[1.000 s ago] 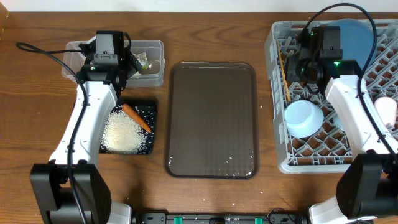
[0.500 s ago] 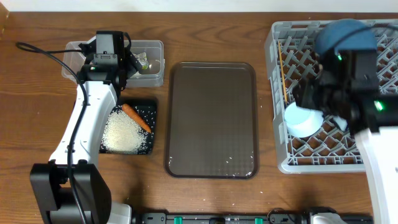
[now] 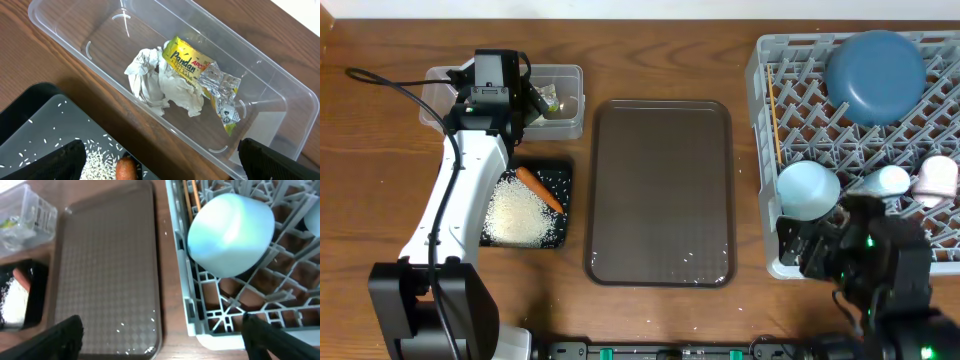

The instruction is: Sort waste into correct bins and load items into the dishwasher rack

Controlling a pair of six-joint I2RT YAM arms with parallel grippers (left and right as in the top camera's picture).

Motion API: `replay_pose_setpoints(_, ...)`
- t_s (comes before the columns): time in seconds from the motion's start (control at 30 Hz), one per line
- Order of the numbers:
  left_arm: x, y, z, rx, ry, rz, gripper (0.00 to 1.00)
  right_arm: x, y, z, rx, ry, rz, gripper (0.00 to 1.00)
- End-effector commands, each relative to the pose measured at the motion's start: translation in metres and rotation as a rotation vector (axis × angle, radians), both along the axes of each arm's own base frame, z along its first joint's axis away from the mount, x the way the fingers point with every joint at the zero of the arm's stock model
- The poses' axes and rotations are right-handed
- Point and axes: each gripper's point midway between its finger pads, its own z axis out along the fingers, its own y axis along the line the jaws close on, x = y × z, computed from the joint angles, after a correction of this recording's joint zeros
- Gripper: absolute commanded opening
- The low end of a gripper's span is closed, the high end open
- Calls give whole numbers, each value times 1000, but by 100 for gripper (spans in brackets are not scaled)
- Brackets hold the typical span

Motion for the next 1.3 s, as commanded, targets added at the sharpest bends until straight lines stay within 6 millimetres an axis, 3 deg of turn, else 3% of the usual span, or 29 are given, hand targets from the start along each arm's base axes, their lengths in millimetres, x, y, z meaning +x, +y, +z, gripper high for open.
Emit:
replay_pose_setpoints(0.0,0,1,-4,8,11,-2,99,-1,-1,-10,25,-17,-32,99)
replay_pose_setpoints(0.17,0,1,-4,8,11,-2,99,-3,1,-20,62,13,-54,99)
replay_pose_setpoints(0.8,0,1,-4,8,11,-2,99,-9,0,-27,54,52,-55,99)
replay_pose_setpoints(1.03,0,1,-4,8,11,-2,99,-18,-20,-44,-25,62,-126,99)
replay_pose_setpoints(1.27,0,1,-4,8,11,-2,99,3,-19,-47,-7,-169,-114,99)
